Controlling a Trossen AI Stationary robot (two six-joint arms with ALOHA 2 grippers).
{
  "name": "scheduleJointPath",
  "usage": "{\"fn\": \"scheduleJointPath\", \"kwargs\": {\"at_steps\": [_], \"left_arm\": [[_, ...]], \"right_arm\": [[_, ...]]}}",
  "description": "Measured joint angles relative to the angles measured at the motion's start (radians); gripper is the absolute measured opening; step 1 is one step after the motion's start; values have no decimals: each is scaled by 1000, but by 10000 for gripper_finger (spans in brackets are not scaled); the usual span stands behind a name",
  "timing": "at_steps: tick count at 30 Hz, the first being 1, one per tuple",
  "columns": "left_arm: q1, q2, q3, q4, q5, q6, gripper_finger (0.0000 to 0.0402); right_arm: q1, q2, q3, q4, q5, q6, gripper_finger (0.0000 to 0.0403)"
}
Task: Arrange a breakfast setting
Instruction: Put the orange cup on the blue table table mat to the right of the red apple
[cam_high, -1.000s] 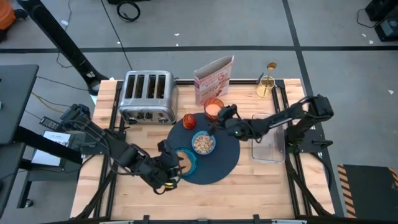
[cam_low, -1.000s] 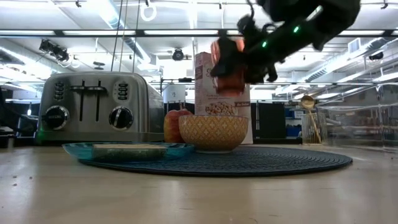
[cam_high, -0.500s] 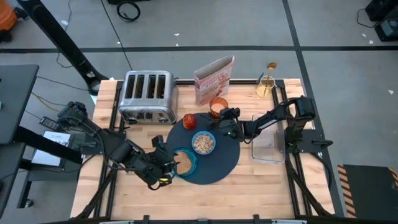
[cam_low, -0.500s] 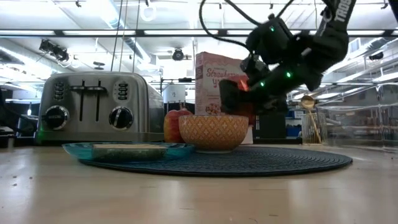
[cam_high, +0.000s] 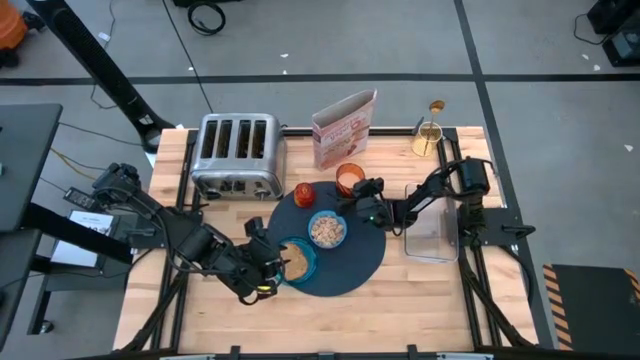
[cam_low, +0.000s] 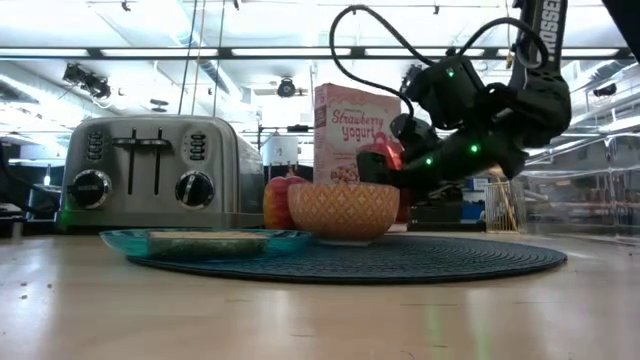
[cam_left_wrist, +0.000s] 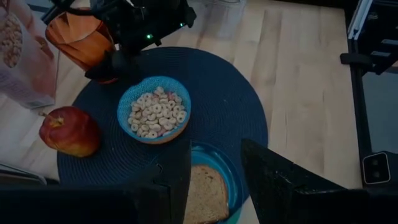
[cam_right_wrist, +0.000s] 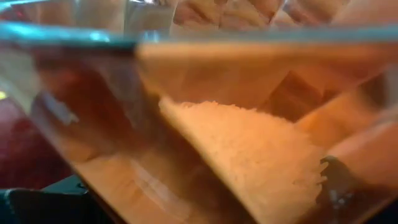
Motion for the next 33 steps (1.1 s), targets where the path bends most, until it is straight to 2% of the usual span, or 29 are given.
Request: {"fn": "scheduleJointPath", "kwargs": {"at_steps": [8, 11, 14, 17, 20, 25, 29, 33], "left_arm": [[1, 0, 0, 1, 0, 0, 146], [2, 0, 0, 1, 0, 0, 146], [2, 0, 0, 0, 0, 0, 146], [2, 0, 0, 1, 0, -5, 146], [2, 0, 0, 2, 0, -6, 146], [2, 0, 0, 6, -7, -8, 146], [5, 0, 0, 7, -25, -8, 146], [11, 0, 0, 8, -28, -8, 146]], "right_arm": [[-23, -3, -4, 9, -22, 24, 358], [-22, -8, -4, 74, -63, -19, 358], [-29, -21, -14, 85, -138, -29, 358], [-52, -50, -44, 93, -170, -36, 358], [-94, -79, -91, 138, -253, -87, 358], [-204, -91, -144, 252, -516, -145, 358], [-246, -73, -126, 258, -664, -192, 358], [-246, -59, -118, 256, -685, -210, 358]]}}
